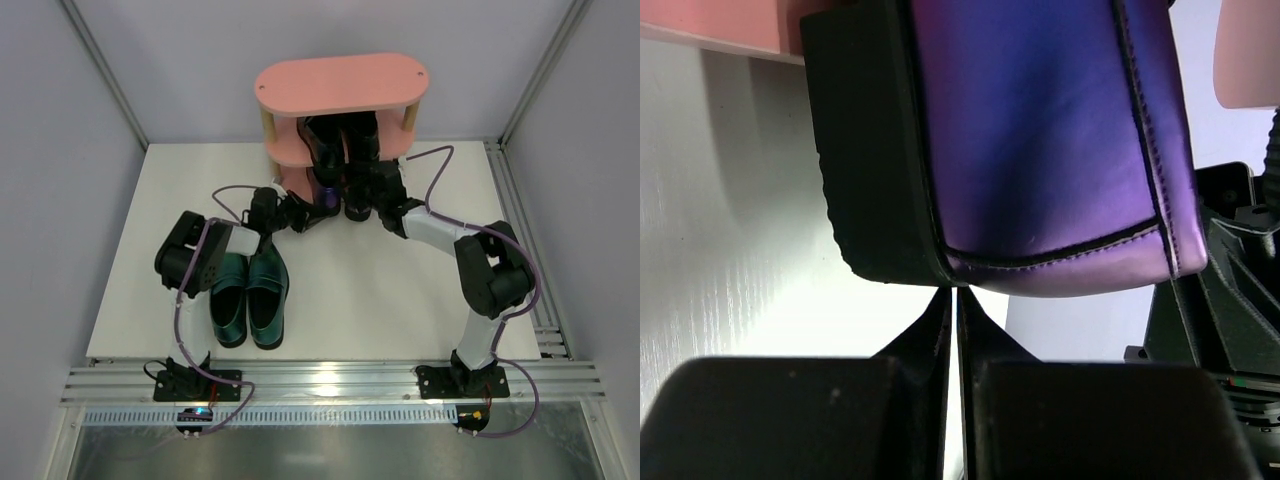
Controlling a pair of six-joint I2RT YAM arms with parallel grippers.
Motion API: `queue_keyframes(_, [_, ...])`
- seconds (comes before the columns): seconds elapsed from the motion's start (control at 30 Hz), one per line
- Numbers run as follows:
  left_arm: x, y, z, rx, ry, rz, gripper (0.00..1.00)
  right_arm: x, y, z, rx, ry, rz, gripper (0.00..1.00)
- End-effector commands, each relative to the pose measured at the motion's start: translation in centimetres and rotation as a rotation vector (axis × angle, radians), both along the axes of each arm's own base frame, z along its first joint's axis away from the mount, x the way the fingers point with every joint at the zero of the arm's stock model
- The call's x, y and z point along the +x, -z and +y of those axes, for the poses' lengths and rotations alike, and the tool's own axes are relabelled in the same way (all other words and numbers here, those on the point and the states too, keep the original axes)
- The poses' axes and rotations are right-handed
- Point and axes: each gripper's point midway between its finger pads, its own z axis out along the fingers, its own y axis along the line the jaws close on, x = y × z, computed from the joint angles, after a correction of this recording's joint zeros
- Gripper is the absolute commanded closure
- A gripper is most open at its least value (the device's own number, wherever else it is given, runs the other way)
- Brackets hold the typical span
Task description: Place and organize the shoes onto the shoe shelf
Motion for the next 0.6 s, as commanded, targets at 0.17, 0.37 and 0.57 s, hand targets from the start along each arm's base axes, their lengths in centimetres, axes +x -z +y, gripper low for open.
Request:
queue_keyframes(0.17, [0.8, 0.2, 0.2, -0.005, -0.019, -0.033, 1.0, -0.3, -5.6, 0.9, 0.116, -0.069, -0.161, 0.59])
queue_keyframes(0.37, [0.8, -0.3, 0.5, 0.0, -0.024, -0.044, 1.0, -1.9, -6.5, 0.0, 0.132, -0.082, -0.193, 0.48])
queue_keyframes(0.57, [1.0, -0.7, 0.5, 0.005, -0.024, -0.05, 1.0, -4.6, -5.5, -2.2, 0.126, -0.056, -0.147, 0.48])
